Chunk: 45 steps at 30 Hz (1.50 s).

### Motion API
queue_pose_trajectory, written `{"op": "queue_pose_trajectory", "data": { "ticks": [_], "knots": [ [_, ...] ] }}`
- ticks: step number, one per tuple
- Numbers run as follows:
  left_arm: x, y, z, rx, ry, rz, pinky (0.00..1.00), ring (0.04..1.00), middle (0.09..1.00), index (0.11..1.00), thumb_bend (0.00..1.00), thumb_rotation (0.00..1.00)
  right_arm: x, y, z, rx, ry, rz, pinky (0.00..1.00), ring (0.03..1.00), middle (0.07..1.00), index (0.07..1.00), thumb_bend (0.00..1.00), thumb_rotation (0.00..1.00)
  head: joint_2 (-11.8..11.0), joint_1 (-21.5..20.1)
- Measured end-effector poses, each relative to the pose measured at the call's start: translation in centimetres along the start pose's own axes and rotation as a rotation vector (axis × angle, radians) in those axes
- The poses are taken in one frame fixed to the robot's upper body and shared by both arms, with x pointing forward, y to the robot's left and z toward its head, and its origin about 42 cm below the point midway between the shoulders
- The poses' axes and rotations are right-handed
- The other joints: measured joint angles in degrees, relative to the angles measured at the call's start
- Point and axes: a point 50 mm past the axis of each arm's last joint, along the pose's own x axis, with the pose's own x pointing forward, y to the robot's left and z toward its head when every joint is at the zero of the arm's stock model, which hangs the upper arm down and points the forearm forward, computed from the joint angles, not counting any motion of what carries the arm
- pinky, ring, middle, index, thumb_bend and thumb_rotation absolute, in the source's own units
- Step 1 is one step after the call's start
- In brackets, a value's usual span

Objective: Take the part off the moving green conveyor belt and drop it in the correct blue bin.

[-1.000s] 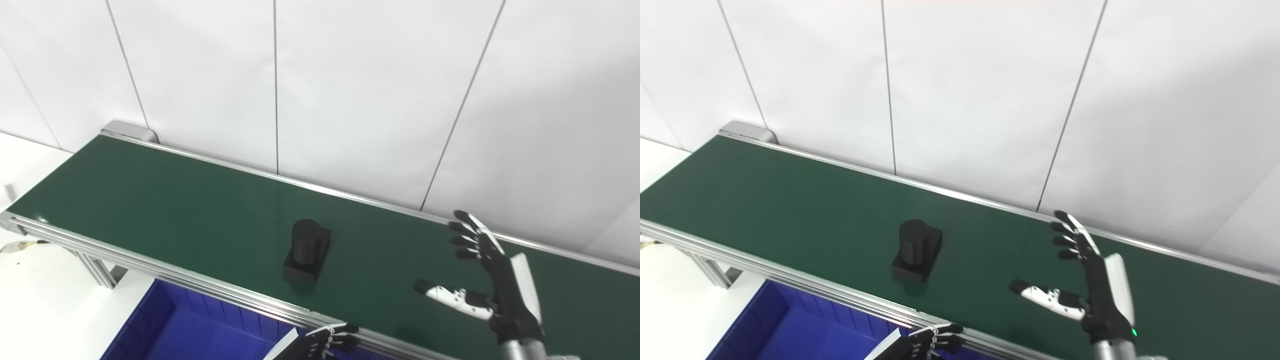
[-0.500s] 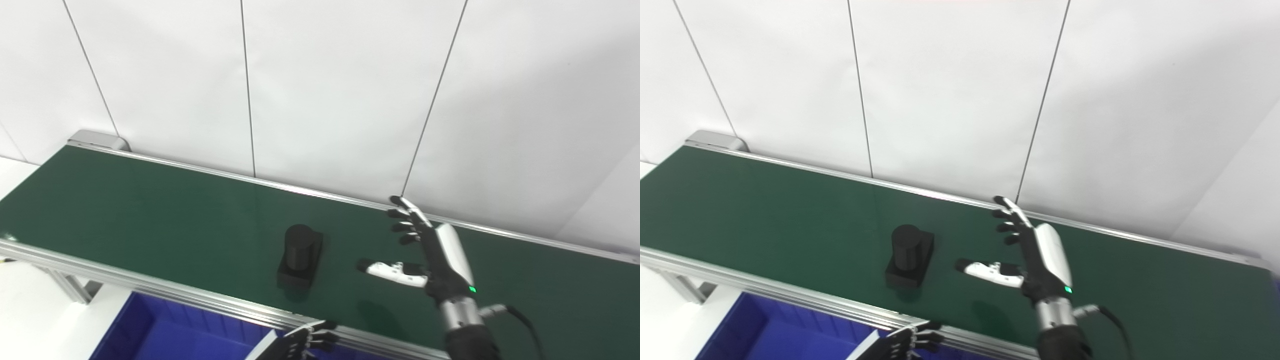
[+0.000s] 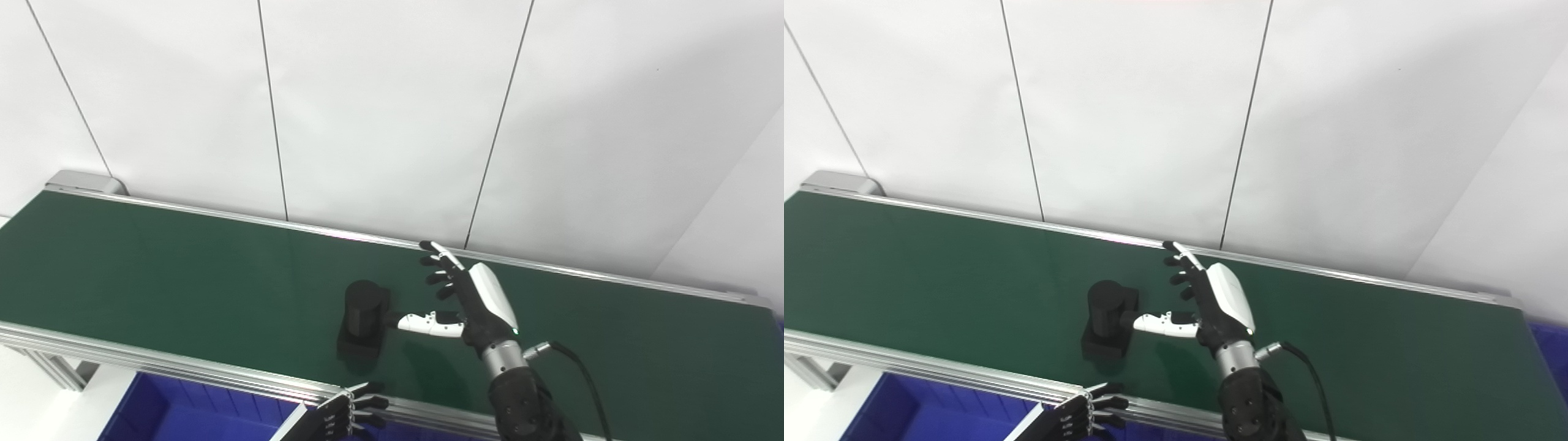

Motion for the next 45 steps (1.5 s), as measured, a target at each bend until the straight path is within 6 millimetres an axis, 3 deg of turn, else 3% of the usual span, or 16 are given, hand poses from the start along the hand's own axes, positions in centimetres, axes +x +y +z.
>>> {"op": "queue_pose_trajectory", "data": {
  "ticks": [8,13,17,20,21,22,23,24,26,28,40,45],
  "knots": [
    [-1.2,0.0,0.9,0.023,-0.019,-0.018,0.64,0.755,0.862,0.899,1.00,0.28,1.0,1.8,0.0,-0.016,0.019,0.060,0.56,0.718,0.849,0.897,0.90,0.37,1.93,-0.35],
    [-1.9,-0.1,1.3,0.045,-0.017,-0.034,0.66,0.769,0.859,0.897,1.00,0.29,2.0,3.3,-1.0,-0.028,0.067,0.112,0.53,0.684,0.840,0.891,0.89,0.30,3.25,-0.62],
    [-2.2,-0.2,1.2,0.044,-0.011,-0.040,0.65,0.759,0.849,0.893,1.00,0.31,3.0,3.5,-1.2,-0.043,0.077,0.090,0.46,0.622,0.843,0.872,0.87,0.21,4.31,-0.70],
    [-2.1,-0.3,1.2,0.043,-0.014,-0.038,0.66,0.763,0.850,0.889,1.00,0.31,3.6,3.5,-1.4,-0.058,0.085,0.069,0.42,0.548,0.823,0.835,0.80,0.05,4.92,-0.70],
    [-2.1,-0.4,1.2,0.042,-0.014,-0.036,0.67,0.767,0.852,0.891,1.00,0.31,3.7,3.6,-1.4,-0.061,0.087,0.062,0.43,0.539,0.793,0.795,0.74,0.03,5.36,-0.70],
    [-2.1,-0.4,1.2,0.041,-0.014,-0.035,0.67,0.768,0.853,0.892,1.00,0.31,3.7,3.6,-1.5,-0.064,0.086,0.056,0.44,0.533,0.647,0.721,0.64,0.01,5.36,-0.70],
    [-2.1,-0.4,1.2,0.041,-0.015,-0.035,0.67,0.768,0.854,0.891,0.99,0.31,3.7,3.8,-1.6,-0.071,0.082,0.052,0.42,0.497,0.554,0.656,0.58,0.00,5.36,-0.70],
    [-2.1,-0.4,1.3,0.041,-0.016,-0.035,0.67,0.768,0.855,0.891,0.99,0.31,3.7,3.9,-1.5,-0.077,0.078,0.048,0.41,0.484,0.523,0.634,0.56,0.00,5.71,-0.79],
    [-2.2,-0.3,1.3,0.042,-0.016,-0.035,0.67,0.764,0.849,0.890,0.98,0.31,3.6,4.2,-1.4,-0.085,0.063,0.051,0.42,0.443,0.543,0.501,0.52,0.00,5.89,-0.88],
    [-2.2,-0.2,1.3,0.043,-0.016,-0.033,0.67,0.760,0.846,0.888,0.98,0.31,3.3,4.7,-1.3,-0.093,0.051,0.039,0.43,0.450,0.547,0.475,0.51,0.00,6.06,-0.97],
    [-2.5,0.7,1.5,0.042,-0.023,-0.031,0.67,0.749,0.825,0.867,0.98,0.30,1.0,4.5,-2.2,-0.072,0.052,-0.073,0.45,0.450,0.562,0.457,0.51,0.00,7.64,-1.41],
    [-2.6,1.1,1.6,0.040,-0.028,-0.031,0.67,0.750,0.823,0.861,0.97,0.28,-0.7,3.8,-1.9,-0.041,0.028,-0.118,0.36,0.444,0.549,0.465,0.51,0.00,8.87,-1.93]
  ]
}}
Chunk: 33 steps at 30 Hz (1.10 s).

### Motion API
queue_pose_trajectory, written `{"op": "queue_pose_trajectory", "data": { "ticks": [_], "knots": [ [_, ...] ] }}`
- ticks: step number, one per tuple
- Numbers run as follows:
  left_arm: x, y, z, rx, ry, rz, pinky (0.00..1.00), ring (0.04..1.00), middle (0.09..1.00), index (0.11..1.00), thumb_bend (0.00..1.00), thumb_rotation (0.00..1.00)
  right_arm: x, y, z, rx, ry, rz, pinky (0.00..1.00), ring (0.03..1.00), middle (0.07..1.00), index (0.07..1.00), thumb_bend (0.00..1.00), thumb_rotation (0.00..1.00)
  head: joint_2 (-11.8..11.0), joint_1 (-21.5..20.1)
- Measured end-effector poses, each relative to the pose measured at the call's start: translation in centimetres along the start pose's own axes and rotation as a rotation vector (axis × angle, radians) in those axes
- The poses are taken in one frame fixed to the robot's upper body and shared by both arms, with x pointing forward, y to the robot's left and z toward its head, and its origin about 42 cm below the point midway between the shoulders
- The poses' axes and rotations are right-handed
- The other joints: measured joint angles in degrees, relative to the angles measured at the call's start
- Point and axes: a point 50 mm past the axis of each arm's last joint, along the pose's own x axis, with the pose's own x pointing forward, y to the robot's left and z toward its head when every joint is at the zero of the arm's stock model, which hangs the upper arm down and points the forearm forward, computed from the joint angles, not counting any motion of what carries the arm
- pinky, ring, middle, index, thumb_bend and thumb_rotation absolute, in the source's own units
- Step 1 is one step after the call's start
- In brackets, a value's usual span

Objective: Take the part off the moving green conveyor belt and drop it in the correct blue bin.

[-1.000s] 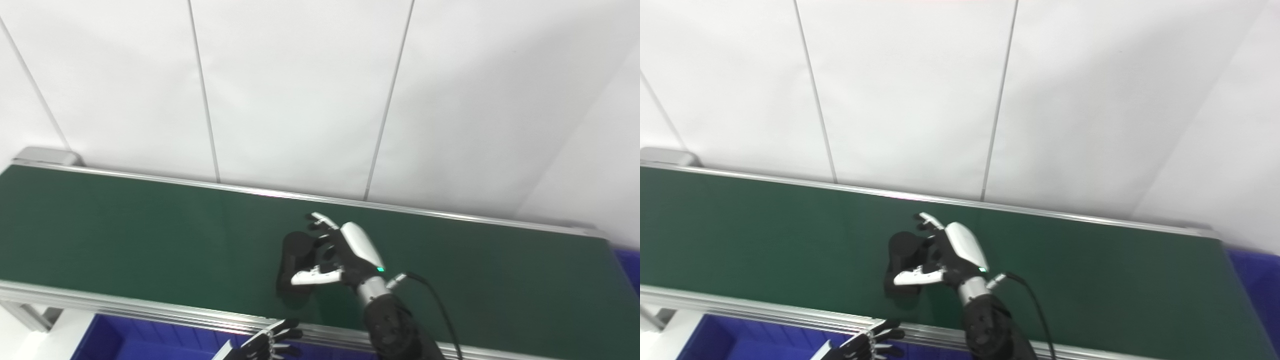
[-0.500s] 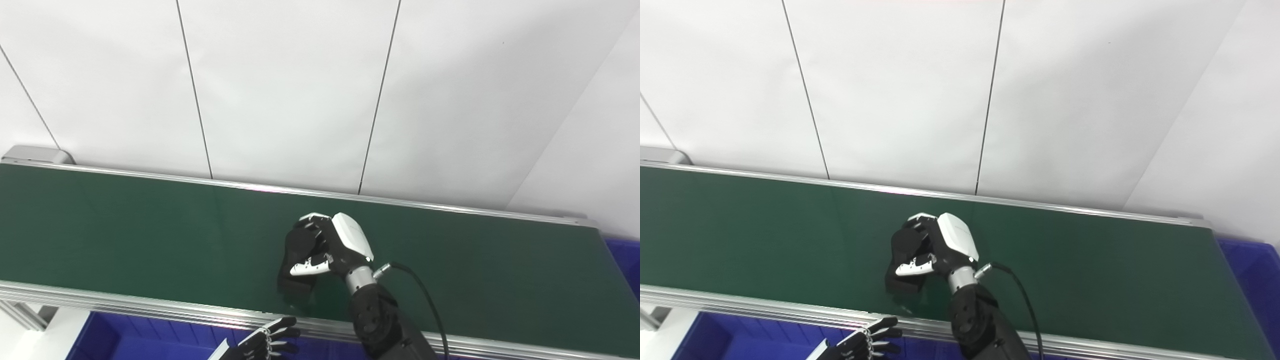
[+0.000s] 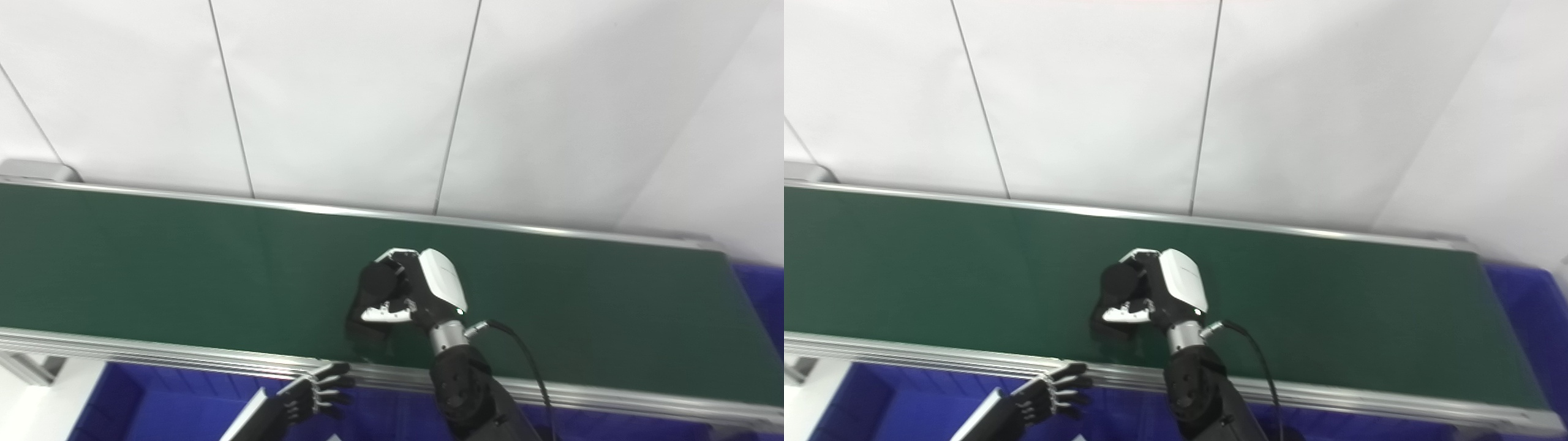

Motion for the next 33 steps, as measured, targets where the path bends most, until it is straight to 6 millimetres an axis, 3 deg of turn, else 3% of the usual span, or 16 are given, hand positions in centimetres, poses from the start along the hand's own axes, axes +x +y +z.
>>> {"op": "queue_pose_trajectory", "data": {
  "ticks": [3,5,7,11,15,27,33],
  "knots": [
    [-0.1,0.2,0.3,0.004,-0.011,-0.003,0.66,0.747,0.823,0.862,0.97,0.28,-1.5,-2.0,1.1,0.036,-0.042,-0.051,0.34,0.446,0.549,0.468,0.51,0.00,2.10,-1.05],
    [-0.1,0.4,0.8,0.016,-0.023,-0.007,0.66,0.743,0.821,0.859,0.97,0.28,-2.3,-3.1,1.6,0.054,-0.056,-0.068,0.35,0.429,0.558,0.476,0.50,0.00,2.11,-1.06],
    [0.0,0.5,0.9,0.019,-0.028,-0.008,0.65,0.743,0.821,0.854,0.98,0.27,-3.3,-4.2,1.6,0.070,-0.054,-0.080,0.32,0.439,0.546,0.470,0.51,0.00,4.04,-1.23],
    [0.0,0.2,1.0,0.018,-0.033,-0.005,0.65,0.740,0.818,0.851,0.97,0.28,-7.3,-6.5,1.1,0.073,-0.050,-0.101,0.39,0.439,0.550,0.467,0.51,0.00,4.66,-1.06],
    [0.4,-0.1,1.7,0.035,-0.054,0.002,0.64,0.736,0.821,0.848,0.97,0.27,-11.5,-8.1,-0.4,0.111,0.000,-0.109,0.33,0.420,0.541,0.481,0.51,0.00,6.85,-0.44],
    [0.9,-0.5,3.3,0.053,-0.075,0.026,0.63,0.746,0.828,0.847,0.98,0.29,-19.7,-8.6,-2.6,0.158,0.136,-0.025,0.34,0.419,0.545,0.479,0.51,0.00,10.81,-0.88],
    [0.9,-0.4,3.6,0.059,-0.058,0.029,0.66,0.762,0.831,0.851,0.98,0.28,-22.0,-9.8,-4.6,0.056,0.202,0.012,0.36,0.424,0.512,0.487,0.51,0.00,12.48,-0.97]
  ]
}}
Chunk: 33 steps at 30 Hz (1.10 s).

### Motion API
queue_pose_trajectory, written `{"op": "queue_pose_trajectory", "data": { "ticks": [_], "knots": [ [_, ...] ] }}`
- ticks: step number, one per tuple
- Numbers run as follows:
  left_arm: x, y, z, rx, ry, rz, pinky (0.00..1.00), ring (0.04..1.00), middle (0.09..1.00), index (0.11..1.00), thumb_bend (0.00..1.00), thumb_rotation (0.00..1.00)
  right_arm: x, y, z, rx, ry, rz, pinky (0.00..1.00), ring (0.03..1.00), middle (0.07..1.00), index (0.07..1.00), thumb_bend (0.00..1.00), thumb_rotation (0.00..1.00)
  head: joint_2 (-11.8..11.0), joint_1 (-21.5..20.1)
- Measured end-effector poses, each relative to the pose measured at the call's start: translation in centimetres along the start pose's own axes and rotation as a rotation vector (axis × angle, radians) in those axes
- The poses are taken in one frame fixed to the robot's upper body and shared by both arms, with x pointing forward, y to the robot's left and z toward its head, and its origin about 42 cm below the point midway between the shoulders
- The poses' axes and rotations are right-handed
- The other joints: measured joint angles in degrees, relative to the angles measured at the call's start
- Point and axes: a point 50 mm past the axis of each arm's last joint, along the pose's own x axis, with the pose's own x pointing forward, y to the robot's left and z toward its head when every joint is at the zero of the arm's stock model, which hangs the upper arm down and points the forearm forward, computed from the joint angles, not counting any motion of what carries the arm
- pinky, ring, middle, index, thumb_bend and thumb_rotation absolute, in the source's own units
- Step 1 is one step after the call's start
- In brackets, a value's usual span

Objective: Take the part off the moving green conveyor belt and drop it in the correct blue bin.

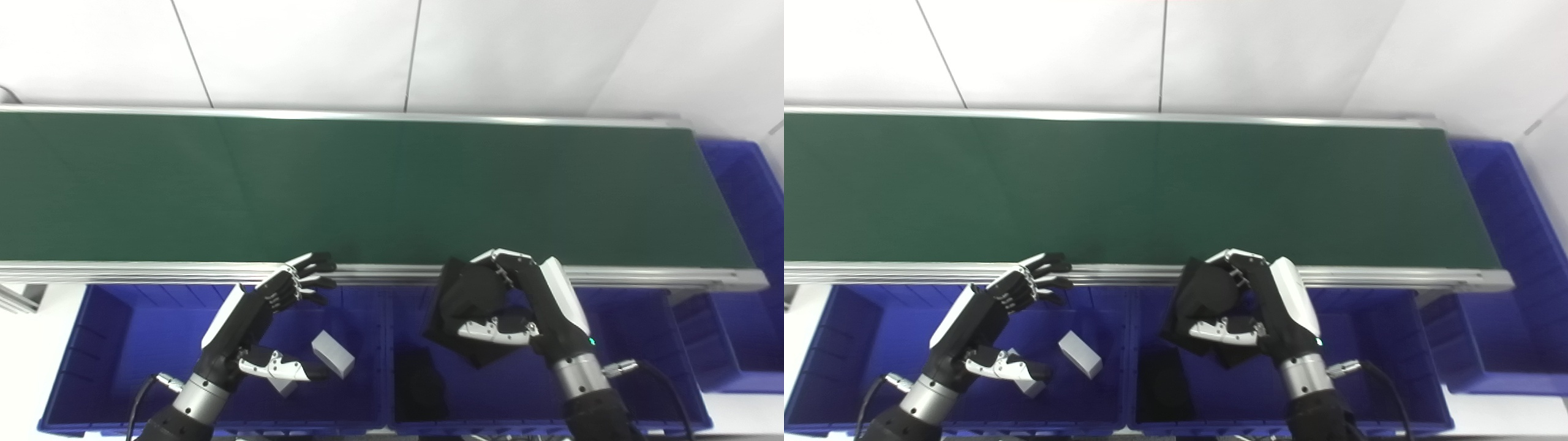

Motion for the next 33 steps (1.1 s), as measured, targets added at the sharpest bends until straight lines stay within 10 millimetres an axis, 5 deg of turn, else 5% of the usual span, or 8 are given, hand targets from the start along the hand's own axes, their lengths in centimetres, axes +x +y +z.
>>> {"op": "queue_pose_trajectory", "data": {
  "ticks": [5,10,11,12,13,16,23,33],
  "knots": [
    [0.2,0.2,0.6,0.006,0.001,0.004,0.65,0.765,0.833,0.851,0.98,0.28,-0.2,-0.7,-1.0,-0.075,0.018,0.031,0.34,0.414,0.490,0.502,0.51,0.00,0.62,0.18],
    [0.1,0.2,0.5,0.005,0.007,0.008,0.65,0.761,0.834,0.850,0.98,0.29,-0.2,-0.4,-1.8,-0.122,0.045,0.057,0.50,0.481,0.518,0.462,0.51,0.00,0.53,0.09],
    [0.1,0.3,0.5,0.006,0.007,0.008,0.64,0.761,0.835,0.850,0.98,0.28,-0.2,-0.3,-2.0,-0.129,0.054,0.065,0.58,0.651,0.618,0.482,0.51,0.06,0.44,0.00],
    [0.1,0.3,0.5,0.007,0.008,0.007,0.64,0.761,0.835,0.850,0.98,0.28,-0.2,-0.2,-2.3,-0.135,0.061,0.072,0.58,0.651,0.618,0.482,0.51,0.06,0.44,0.00],
    [0.1,0.4,0.5,0.009,0.010,0.006,0.65,0.762,0.835,0.851,0.98,0.29,-0.3,-0.1,-2.4,-0.146,0.064,0.079,0.66,0.756,0.721,0.491,0.51,0.10,0.36,-0.09],
    [-0.1,0.6,0.5,0.016,0.014,0.002,0.65,0.763,0.834,0.848,0.98,0.29,-0.3,0.3,-2.4,-0.183,0.066,0.118,0.80,0.893,0.865,0.770,0.67,0.25,0.36,-0.09],
    [-0.2,0.8,0.5,0.021,0.020,0.000,0.65,0.770,0.842,0.850,0.99,0.31,0.0,1.6,-1.2,-0.242,0.048,0.166,0.94,0.962,0.967,0.859,0.74,0.44,0.36,-0.44],
    [-0.4,1.1,0.3,0.021,0.050,-0.003,0.67,0.791,0.858,0.852,0.97,0.28,0.5,3.8,0.0,-0.296,0.067,0.266,0.94,0.977,0.973,0.921,0.83,0.45,0.09,-0.53]
  ]
}}
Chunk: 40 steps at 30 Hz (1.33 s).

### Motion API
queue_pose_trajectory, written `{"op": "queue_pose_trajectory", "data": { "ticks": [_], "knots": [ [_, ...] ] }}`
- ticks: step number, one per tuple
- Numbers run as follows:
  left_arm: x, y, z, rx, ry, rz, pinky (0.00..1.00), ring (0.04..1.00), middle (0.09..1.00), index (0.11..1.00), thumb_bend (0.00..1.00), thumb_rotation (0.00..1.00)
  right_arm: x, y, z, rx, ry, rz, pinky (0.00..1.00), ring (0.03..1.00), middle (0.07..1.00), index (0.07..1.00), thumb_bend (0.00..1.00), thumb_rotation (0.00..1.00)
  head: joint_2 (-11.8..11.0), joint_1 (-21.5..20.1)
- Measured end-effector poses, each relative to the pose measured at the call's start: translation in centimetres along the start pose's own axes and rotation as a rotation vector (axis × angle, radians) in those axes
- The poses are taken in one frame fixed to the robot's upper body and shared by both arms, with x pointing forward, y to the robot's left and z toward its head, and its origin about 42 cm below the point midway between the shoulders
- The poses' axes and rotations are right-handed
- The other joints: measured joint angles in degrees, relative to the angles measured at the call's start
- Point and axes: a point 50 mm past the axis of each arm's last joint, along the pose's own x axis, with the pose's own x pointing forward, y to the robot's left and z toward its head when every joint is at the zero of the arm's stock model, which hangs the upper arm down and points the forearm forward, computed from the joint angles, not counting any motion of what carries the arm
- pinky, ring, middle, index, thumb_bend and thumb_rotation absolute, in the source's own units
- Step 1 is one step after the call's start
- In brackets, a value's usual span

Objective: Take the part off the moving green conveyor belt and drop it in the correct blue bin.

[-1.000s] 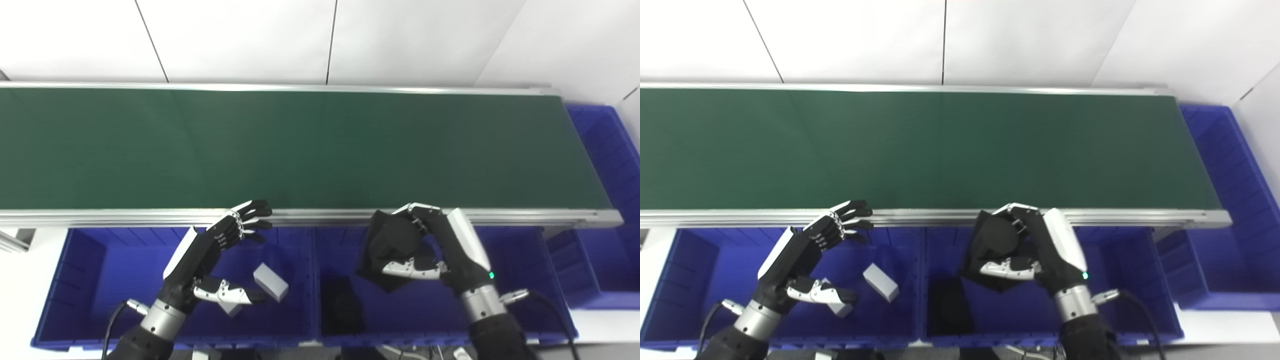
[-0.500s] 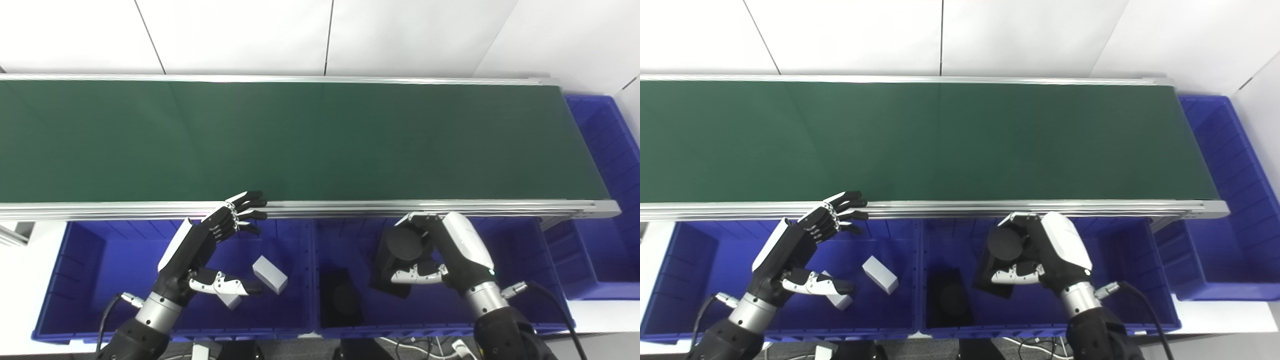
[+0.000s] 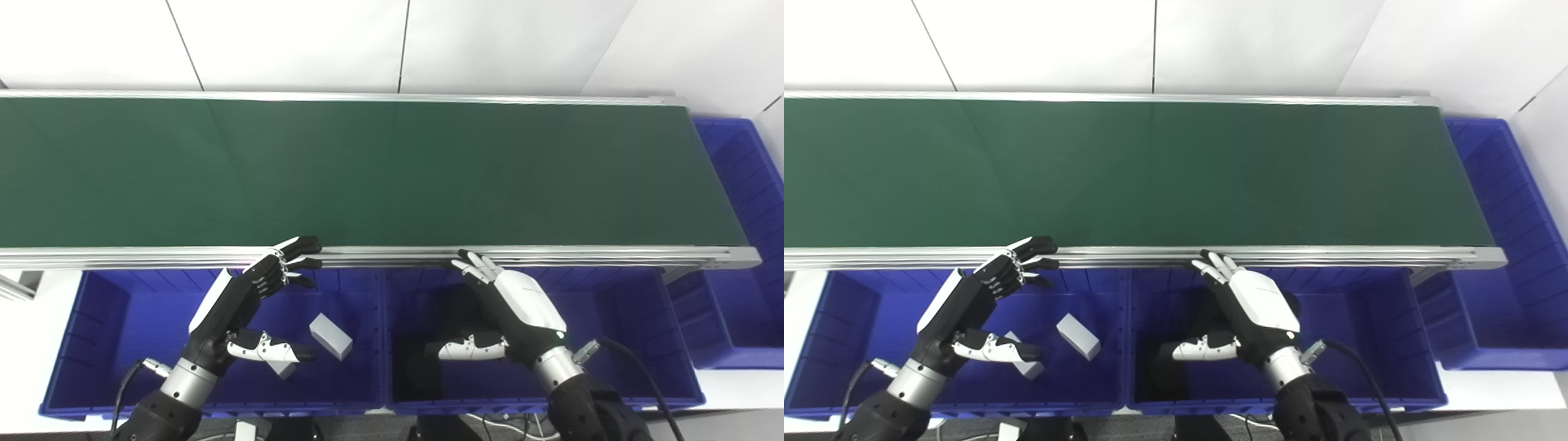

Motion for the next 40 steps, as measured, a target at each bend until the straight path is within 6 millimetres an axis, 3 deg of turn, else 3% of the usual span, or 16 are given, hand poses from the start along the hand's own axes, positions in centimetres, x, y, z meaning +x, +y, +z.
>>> {"op": "queue_pose_trajectory", "data": {
  "ticks": [3,7,12,16,24,33,40],
  "knots": [
    [0.0,0.1,0.0,0.004,0.004,-0.003,0.68,0.796,0.862,0.857,0.97,0.28,0.3,0.5,0.6,0.020,-0.010,0.005,0.93,0.969,0.968,0.927,0.83,0.44,-0.09,0.35],
    [0.1,0.1,0.0,0.022,0.013,-0.009,0.69,0.805,0.870,0.869,0.96,0.27,0.6,0.9,0.7,0.129,-0.018,-0.005,0.76,0.898,0.942,0.935,0.81,0.39,-0.09,1.49],
    [0.1,0.2,-0.2,0.032,0.037,-0.016,0.75,0.836,0.891,0.902,0.95,0.27,0.5,1.1,0.4,0.300,-0.072,-0.091,0.66,0.793,0.875,0.919,0.78,0.37,-0.62,3.77],
    [0.2,0.2,-0.2,0.039,0.046,-0.011,0.77,0.850,0.906,0.922,0.94,0.27,0.3,1.6,-0.2,0.447,-0.127,-0.160,0.70,0.788,0.856,0.930,0.77,0.38,-0.70,4.22],
    [0.4,0.0,-0.3,0.038,0.059,0.003,0.79,0.873,0.929,0.942,0.92,0.26,0.0,1.8,-0.9,0.546,-0.106,-0.220,0.78,0.821,0.857,0.937,0.81,0.40,-1.14,6.33],
    [0.5,-0.1,-0.5,0.014,0.093,0.034,0.84,0.912,0.944,0.985,0.93,0.24,-0.3,1.9,-1.1,0.580,-0.094,-0.225,0.78,0.823,0.867,0.909,0.79,0.34,-1.23,6.59],
    [0.4,0.0,-0.4,0.013,0.096,0.043,0.81,0.896,0.932,0.970,0.93,0.24,-0.4,1.9,-1.2,0.580,-0.094,-0.223,0.78,0.817,0.859,0.903,0.79,0.33,-1.32,6.68]
  ]
}}
